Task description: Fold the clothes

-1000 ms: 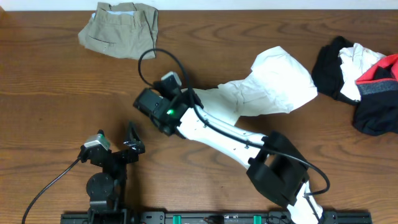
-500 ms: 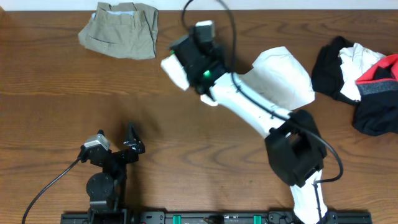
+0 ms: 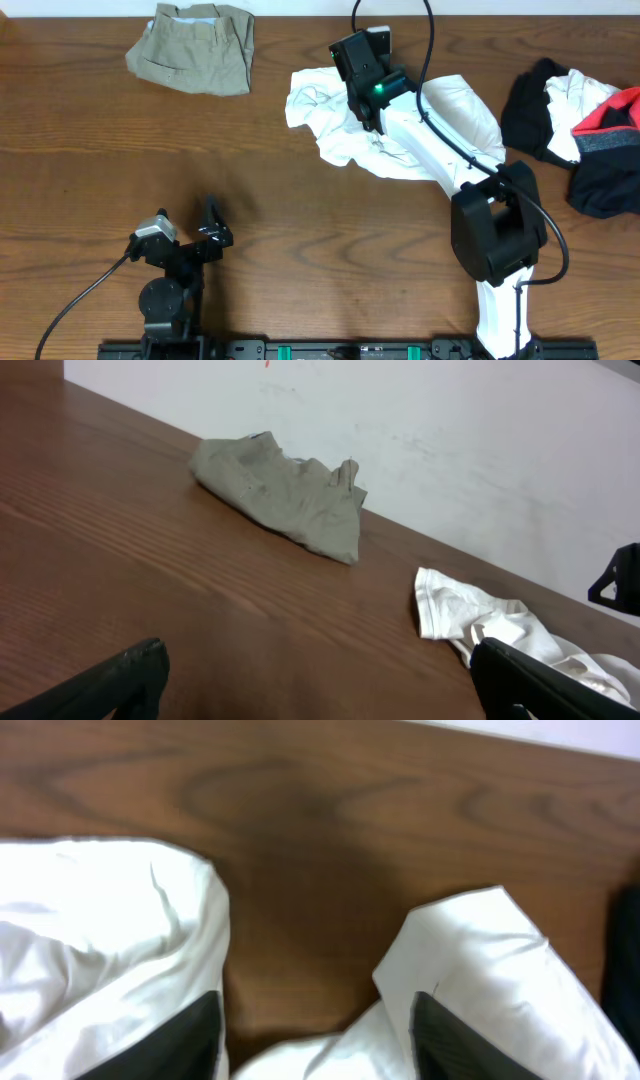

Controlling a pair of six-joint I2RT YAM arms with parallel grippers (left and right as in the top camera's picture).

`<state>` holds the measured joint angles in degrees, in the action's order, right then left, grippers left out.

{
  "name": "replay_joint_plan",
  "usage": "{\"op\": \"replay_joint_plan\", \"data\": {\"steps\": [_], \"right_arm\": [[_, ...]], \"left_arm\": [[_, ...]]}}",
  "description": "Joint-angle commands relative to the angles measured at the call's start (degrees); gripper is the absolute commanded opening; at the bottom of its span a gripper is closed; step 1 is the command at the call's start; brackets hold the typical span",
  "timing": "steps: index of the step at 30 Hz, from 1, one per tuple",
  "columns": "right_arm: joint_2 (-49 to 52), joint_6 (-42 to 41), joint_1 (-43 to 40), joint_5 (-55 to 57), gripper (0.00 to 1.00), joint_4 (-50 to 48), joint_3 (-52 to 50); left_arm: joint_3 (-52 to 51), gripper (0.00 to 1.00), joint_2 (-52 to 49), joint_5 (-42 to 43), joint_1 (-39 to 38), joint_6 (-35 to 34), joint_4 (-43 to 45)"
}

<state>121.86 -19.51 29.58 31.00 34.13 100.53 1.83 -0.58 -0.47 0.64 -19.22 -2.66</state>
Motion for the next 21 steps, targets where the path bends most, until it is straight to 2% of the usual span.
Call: {"op": "replay_joint_plan", "data": {"steps": [1,7,9,15,21], "right_arm": [[-5.5,0.5,1.3,-4.5,0.64,2.8,1.0],[-7.3,1.5,4.3,-17.9,0.65,8.6,1.0],[-6.2,3.3,5.3,-19.8,0.68,9.6,0.9],[-1.6,12.3,8.9,-17.4,0.73,9.5,0.9],[2.3,13.7,10.7,-13.4,0.67,9.7,0.9]], "left_arm": [[-1.6,0.98,0.3,-1.5,0.0,1.0,-1.3],[-1.6,0.98,0.3,-1.5,0.0,1.0,-1.3],[-1.6,0.98,0.3,-1.5,0.0,1.0,-1.3],[-1.6,0.98,0.3,-1.5,0.0,1.0,-1.3],[-1.6,0.98,0.3,-1.5,0.0,1.0,-1.3]]}}
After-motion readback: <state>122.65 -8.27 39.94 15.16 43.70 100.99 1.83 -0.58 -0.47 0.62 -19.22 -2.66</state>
